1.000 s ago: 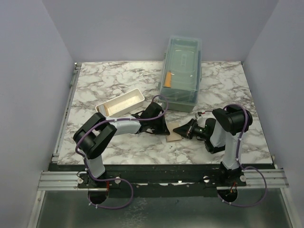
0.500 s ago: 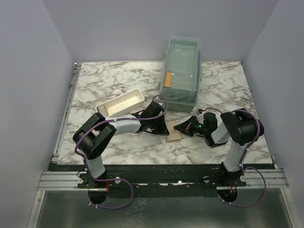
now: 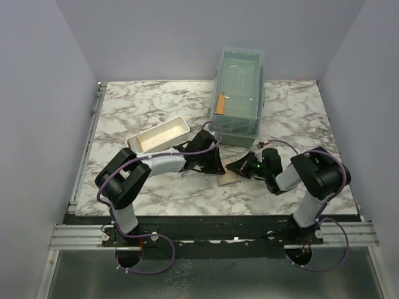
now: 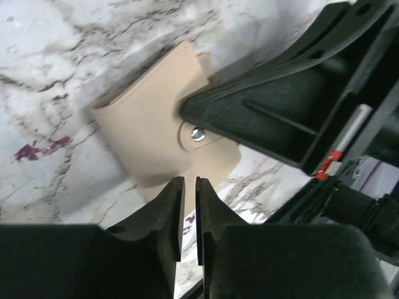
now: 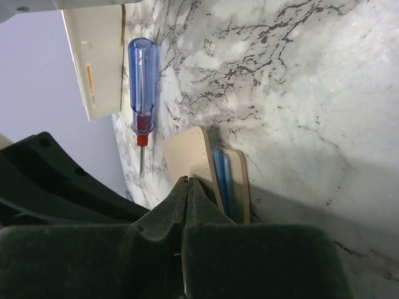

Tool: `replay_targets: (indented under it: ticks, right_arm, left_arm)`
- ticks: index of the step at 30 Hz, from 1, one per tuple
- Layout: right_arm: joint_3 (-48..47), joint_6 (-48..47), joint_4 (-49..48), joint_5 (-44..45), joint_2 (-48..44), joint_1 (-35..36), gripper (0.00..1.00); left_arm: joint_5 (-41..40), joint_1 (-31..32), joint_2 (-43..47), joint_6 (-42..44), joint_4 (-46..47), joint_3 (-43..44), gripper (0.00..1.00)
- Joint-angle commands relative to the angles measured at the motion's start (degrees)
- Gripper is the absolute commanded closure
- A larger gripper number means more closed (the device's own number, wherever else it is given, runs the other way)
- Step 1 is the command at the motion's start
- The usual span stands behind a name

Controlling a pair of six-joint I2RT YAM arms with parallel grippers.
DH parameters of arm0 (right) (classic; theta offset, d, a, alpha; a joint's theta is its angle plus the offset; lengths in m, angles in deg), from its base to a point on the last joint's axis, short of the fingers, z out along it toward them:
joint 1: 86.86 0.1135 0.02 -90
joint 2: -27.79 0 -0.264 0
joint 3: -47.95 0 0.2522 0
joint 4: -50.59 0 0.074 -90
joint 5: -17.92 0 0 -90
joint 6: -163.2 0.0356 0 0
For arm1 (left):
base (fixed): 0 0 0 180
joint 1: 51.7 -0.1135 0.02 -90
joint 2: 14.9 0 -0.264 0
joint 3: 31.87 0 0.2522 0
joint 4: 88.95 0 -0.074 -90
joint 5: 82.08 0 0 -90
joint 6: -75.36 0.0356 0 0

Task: Put the credit cards into the card holder
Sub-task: Close the card holder at the center of the board.

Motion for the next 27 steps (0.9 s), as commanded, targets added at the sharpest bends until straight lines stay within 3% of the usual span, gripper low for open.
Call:
replay_targets:
  ticks: [1,3,7,21,27]
  right_arm:
    - [3.5,-6.4,20.2,10.6,2.5,0.8,1.0]
    - [3.4,-6.3,19.0,9.3,2.9,0.8,1.0]
    - [4.1,-5.6,16.2,7.5,3.3,0.8,1.0]
    - [4.2,-5.1,15.8,6.6,3.4,0.8,1.0]
    - [4.0,-4.9,14.4,5.6,4.7,0.7,1.0]
  left_arm:
    - [2.6,0.1,0.3,-2.6,3.1,2.3,0.79]
    - [3.3,-0.3,-0.3,-4.2,5.8,2.6,0.81]
    - [4.4,-1.2,-4.0,-5.8,6.9,4.4,1.0]
    - [4.2,-1.6,-8.0,-6.8,6.8,4.8,1.0]
    - [2.0,-1.1,-3.3,-4.8,8.1,0.2,1.0]
